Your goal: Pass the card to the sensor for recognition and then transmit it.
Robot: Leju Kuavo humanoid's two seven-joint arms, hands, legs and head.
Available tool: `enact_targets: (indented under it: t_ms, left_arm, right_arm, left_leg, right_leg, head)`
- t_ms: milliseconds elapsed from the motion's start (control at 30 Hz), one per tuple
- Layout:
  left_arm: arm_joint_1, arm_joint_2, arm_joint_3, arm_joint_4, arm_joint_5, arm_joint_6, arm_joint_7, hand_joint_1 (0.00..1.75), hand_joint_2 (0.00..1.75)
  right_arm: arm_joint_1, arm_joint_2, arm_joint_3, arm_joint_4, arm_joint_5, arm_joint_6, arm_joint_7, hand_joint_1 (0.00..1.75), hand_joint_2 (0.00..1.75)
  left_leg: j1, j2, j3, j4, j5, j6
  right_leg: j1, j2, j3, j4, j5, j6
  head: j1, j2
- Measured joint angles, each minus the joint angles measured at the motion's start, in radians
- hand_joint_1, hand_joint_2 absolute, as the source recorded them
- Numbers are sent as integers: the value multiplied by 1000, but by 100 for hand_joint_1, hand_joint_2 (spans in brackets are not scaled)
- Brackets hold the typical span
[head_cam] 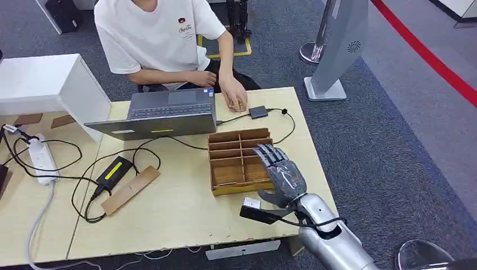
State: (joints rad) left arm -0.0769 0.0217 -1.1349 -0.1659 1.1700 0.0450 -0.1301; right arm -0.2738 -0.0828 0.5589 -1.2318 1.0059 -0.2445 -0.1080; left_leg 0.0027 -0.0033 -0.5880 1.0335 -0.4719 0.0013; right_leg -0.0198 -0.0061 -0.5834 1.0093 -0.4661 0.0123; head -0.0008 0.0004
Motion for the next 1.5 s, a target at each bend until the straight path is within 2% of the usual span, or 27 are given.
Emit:
enact_targets:
  t_ms: [567,1500]
  left_arm:
    - [0,0,-12,0,6,3,8,0,175]
    - [-1,5,-30,0,6,33,-11,0,175]
  right_arm:
    - [-1,9,-29,114,-9,-21,2,0,175]
    - [-1,10,-66,127,-2,-34,-4,0,175]
  left_leg:
    - [0,0,0,0,0,0]
    - [0,0,0,0,0,0]
  right_leg:
    - [0,0,0,0,0,0]
    - [0,0,0,0,0,0]
  head:
    - [0,0]
    - [0,0]
